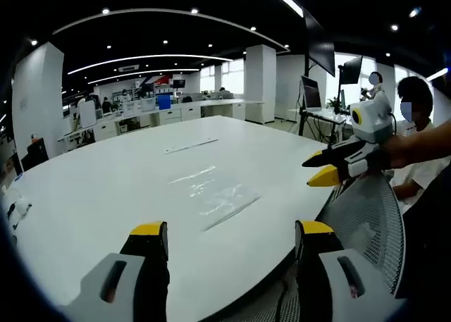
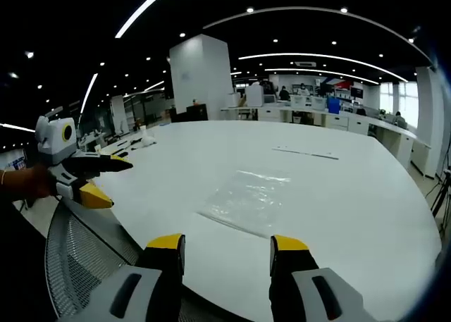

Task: Open the resealable bag by pulling the two sides of the seal apart until the entire bag opening is separated and visibly accessible.

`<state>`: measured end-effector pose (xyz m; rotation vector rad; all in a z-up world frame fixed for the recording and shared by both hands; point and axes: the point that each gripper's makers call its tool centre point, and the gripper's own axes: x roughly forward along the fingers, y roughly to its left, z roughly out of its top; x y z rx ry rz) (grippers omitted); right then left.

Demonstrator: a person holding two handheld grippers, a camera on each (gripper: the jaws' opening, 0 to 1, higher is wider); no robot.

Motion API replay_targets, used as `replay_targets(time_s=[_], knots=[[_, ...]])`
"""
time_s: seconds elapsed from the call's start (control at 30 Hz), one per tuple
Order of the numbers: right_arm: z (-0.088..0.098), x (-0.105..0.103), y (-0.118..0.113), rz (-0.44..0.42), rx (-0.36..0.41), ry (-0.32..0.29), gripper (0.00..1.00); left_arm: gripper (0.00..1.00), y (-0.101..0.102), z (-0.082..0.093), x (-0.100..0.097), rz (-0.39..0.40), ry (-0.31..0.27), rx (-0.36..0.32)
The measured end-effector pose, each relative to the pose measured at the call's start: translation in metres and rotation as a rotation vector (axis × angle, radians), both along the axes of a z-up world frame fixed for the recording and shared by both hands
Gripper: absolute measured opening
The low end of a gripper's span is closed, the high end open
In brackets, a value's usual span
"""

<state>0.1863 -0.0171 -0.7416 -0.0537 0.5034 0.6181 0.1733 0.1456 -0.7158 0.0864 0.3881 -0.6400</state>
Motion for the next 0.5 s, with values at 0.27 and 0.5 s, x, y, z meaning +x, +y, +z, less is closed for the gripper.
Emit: replay_targets(time_s=[0.27,0.5], knots=[[-0.002,-0.002,0.001,0.012,-0.008,0.006,0.46,0.71,-0.01,-0.007,-0.005,-0.027,0.016,0.012],[-0.002,-0.003,0.001,0.009,-0.008,0.006,0.46,0.71,-0.014,-0.008,-0.007,-0.042,0.023,0.001]])
